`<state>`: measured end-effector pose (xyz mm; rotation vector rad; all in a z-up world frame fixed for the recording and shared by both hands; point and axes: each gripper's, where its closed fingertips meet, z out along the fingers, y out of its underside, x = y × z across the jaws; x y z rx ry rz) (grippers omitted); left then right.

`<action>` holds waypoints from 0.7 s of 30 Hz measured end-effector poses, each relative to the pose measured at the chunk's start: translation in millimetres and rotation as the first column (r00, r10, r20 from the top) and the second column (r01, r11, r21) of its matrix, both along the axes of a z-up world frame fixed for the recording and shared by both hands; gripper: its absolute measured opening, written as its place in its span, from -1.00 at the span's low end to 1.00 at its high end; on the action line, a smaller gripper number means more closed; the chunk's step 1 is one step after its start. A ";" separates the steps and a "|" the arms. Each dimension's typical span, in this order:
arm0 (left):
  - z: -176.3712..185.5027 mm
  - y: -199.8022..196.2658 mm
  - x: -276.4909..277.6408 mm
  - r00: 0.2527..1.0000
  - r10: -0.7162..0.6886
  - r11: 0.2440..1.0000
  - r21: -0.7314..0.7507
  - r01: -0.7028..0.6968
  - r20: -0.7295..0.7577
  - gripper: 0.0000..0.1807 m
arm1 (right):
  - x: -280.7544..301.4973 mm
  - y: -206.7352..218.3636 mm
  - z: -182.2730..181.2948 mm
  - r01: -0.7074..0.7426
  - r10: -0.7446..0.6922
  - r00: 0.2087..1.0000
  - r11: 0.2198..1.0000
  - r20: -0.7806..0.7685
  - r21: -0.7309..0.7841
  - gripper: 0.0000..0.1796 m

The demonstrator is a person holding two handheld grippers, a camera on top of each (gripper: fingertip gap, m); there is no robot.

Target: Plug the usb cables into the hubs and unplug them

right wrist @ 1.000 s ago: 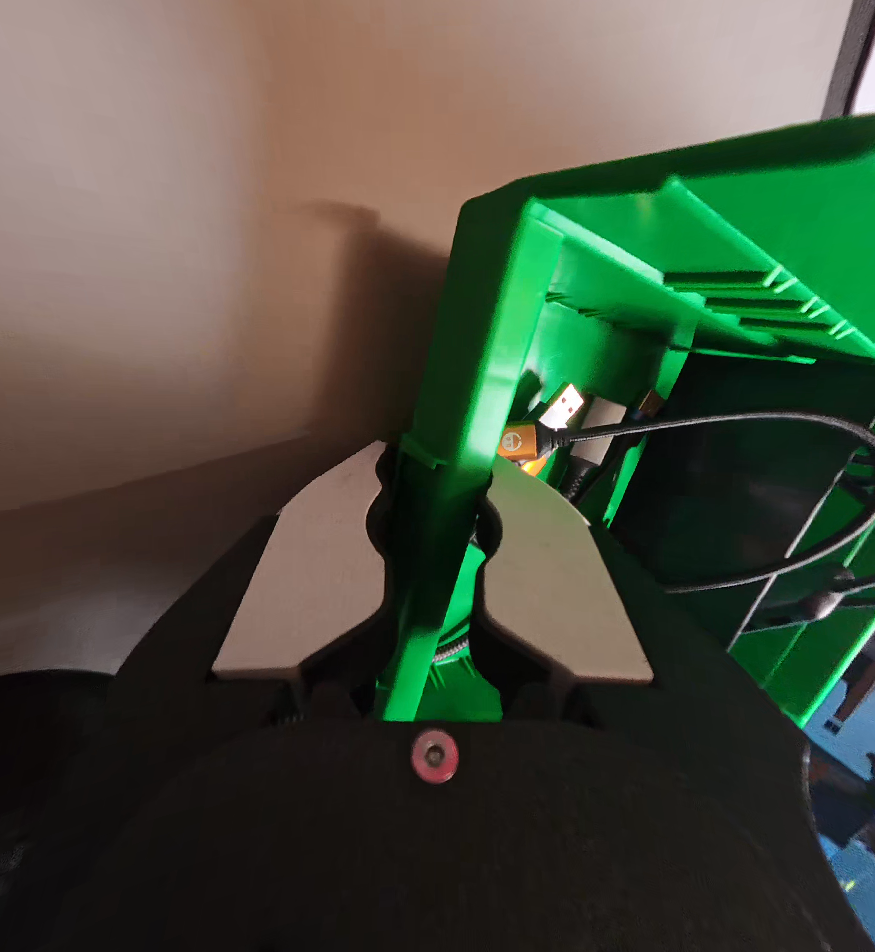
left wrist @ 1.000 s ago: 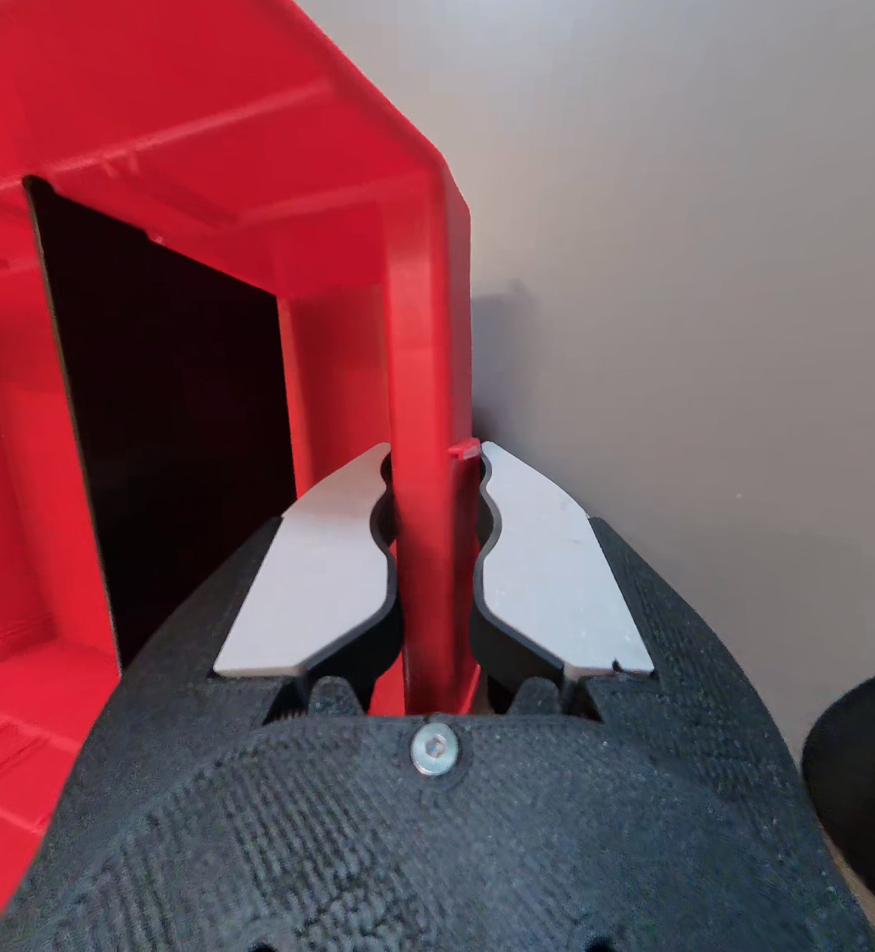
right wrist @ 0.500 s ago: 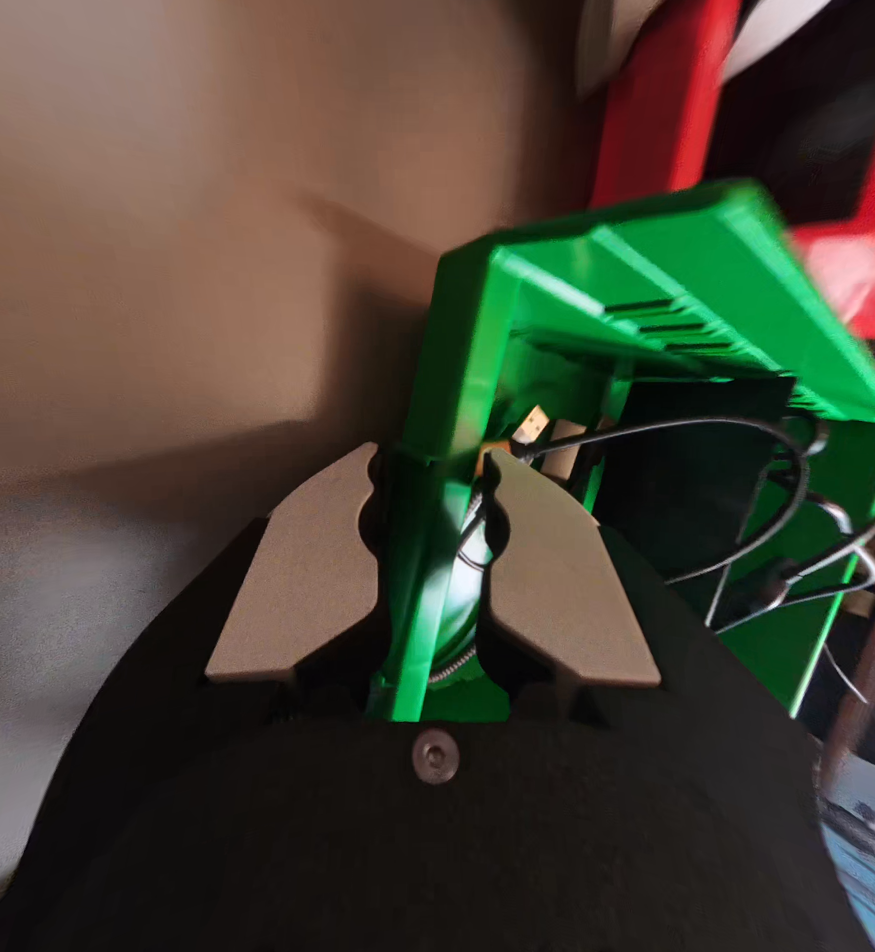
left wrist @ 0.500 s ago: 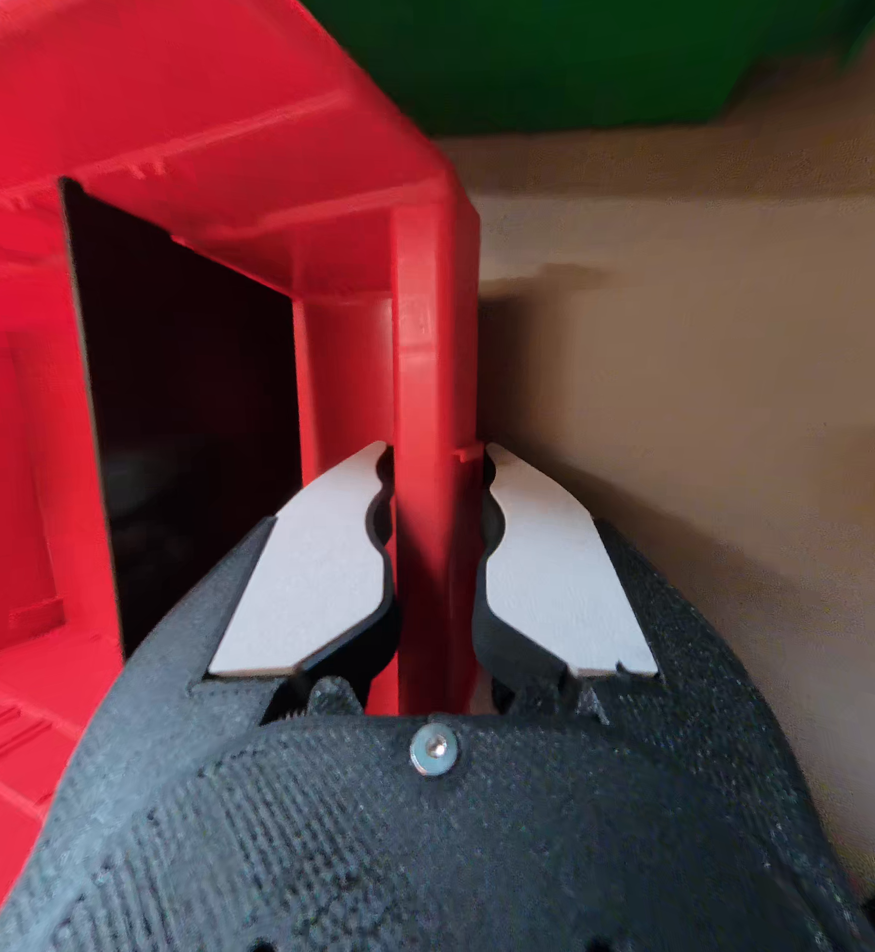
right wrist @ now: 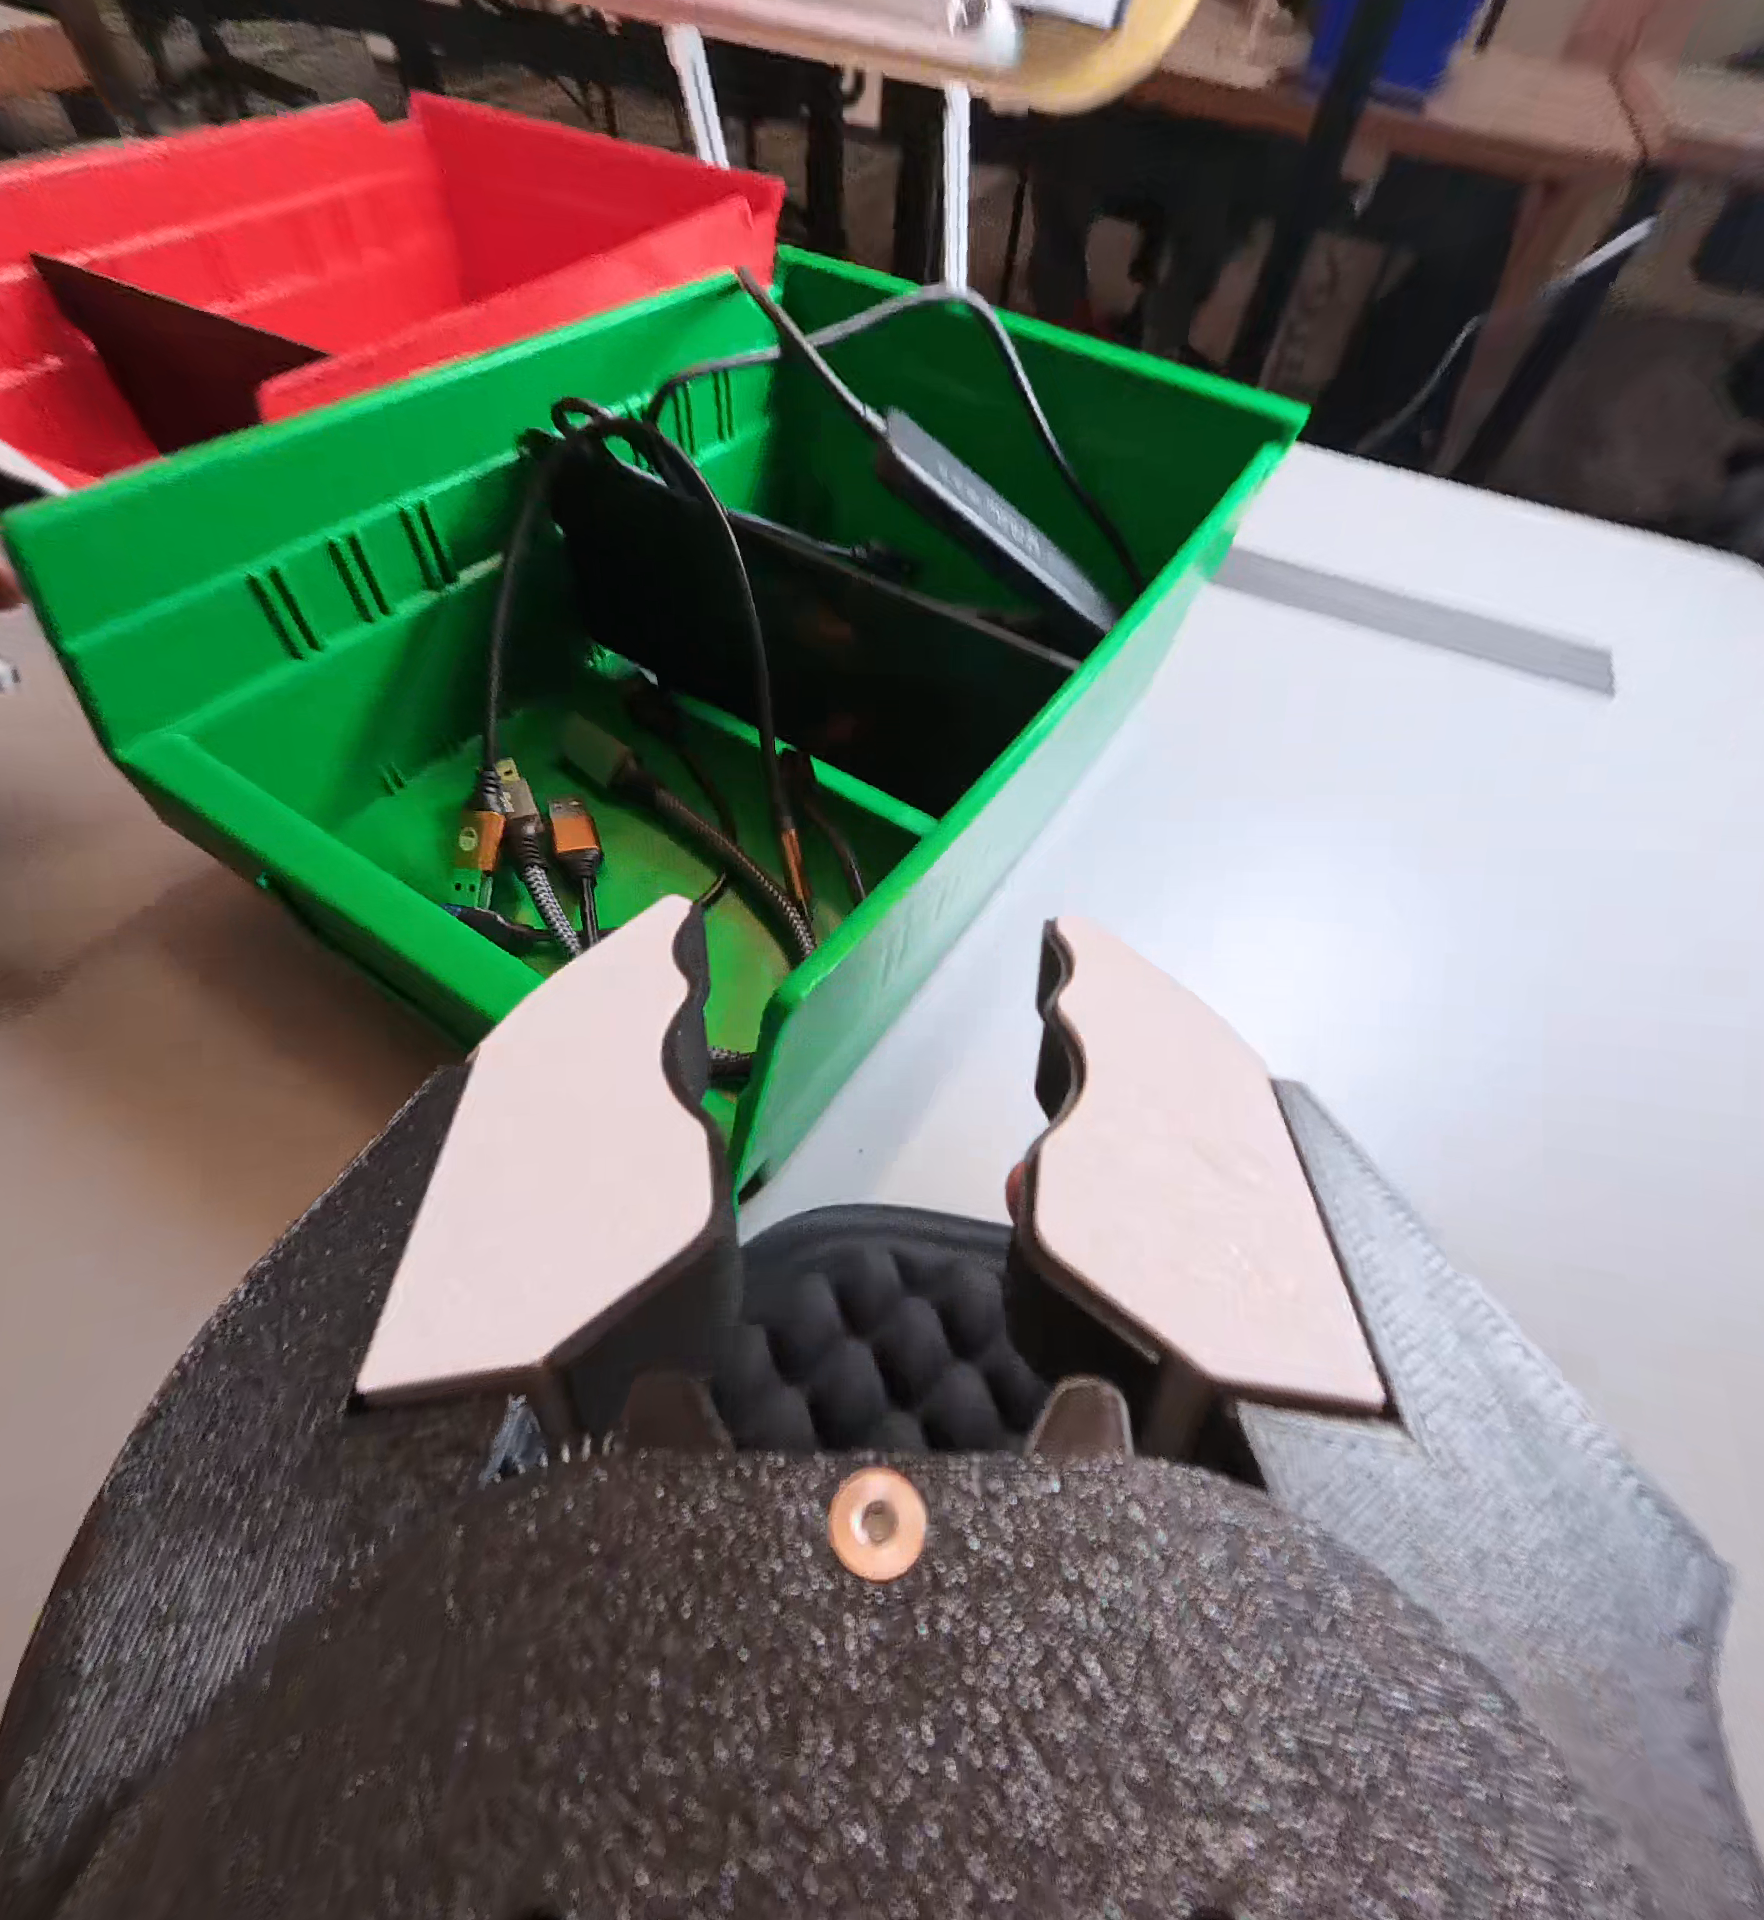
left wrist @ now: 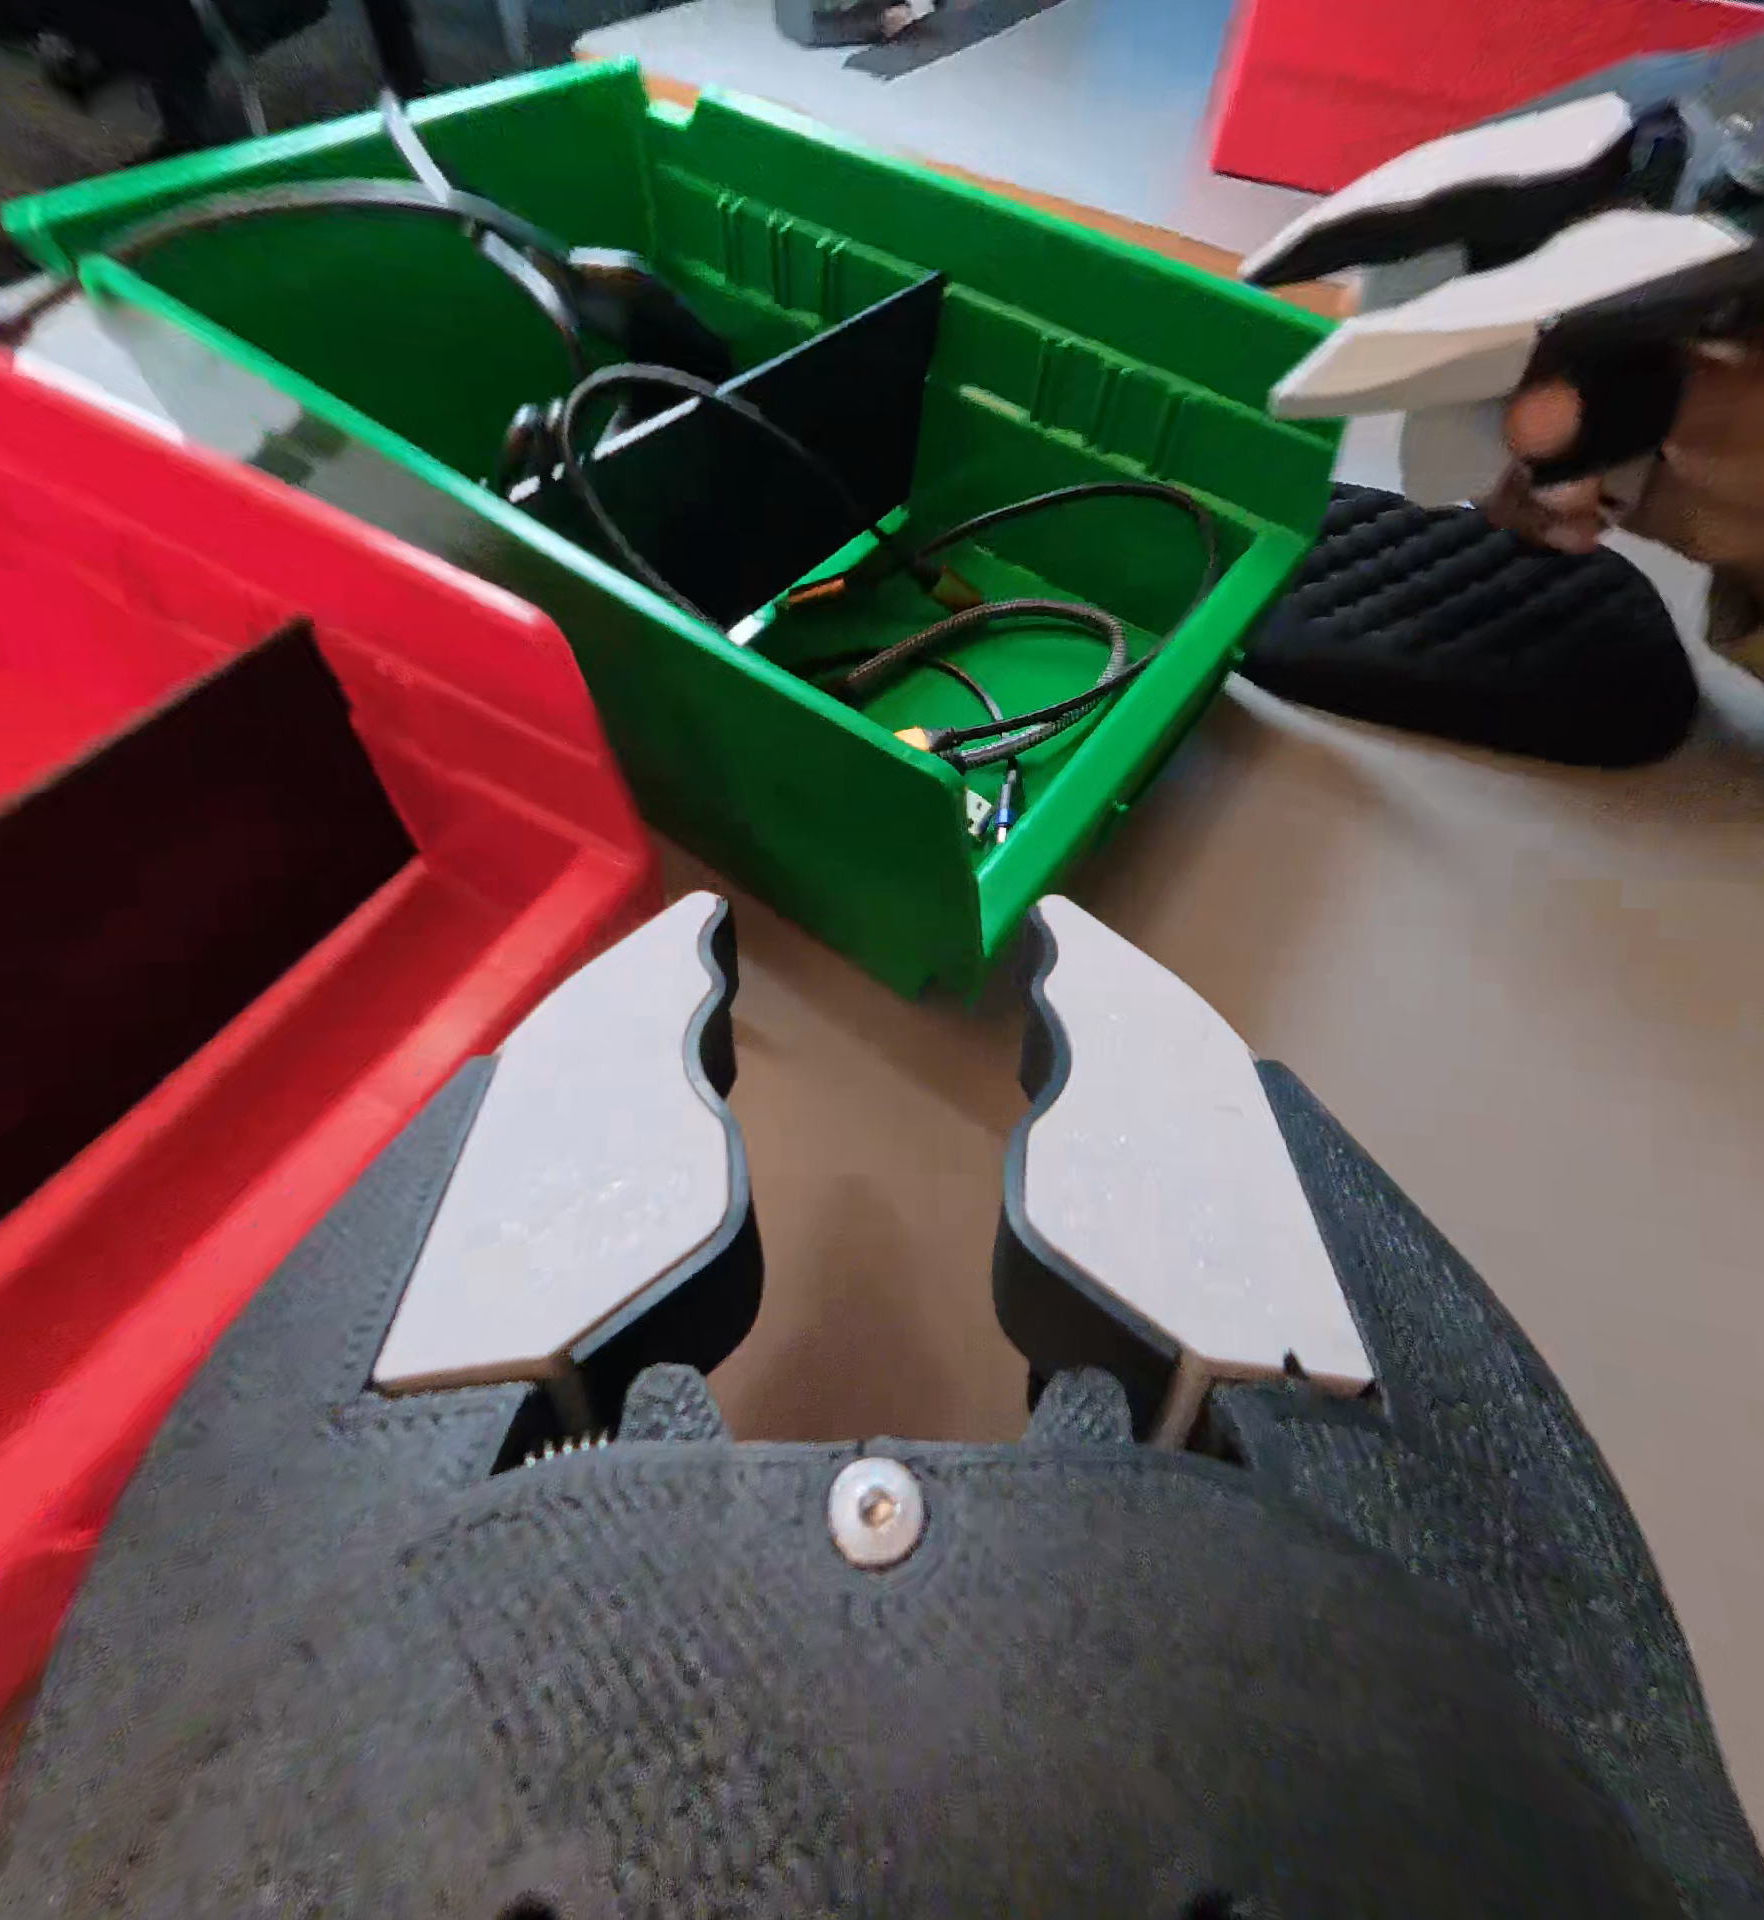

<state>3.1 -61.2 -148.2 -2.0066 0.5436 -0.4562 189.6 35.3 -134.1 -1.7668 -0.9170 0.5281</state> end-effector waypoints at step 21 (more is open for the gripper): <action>0.9 69.9 13.0 0.873 0.419 0.885 0.102 -0.454 0.248 -0.63 | -12.3 22.9 -13.8 0.167 -0.174 0.978 0.984 -0.114 -0.070 -0.75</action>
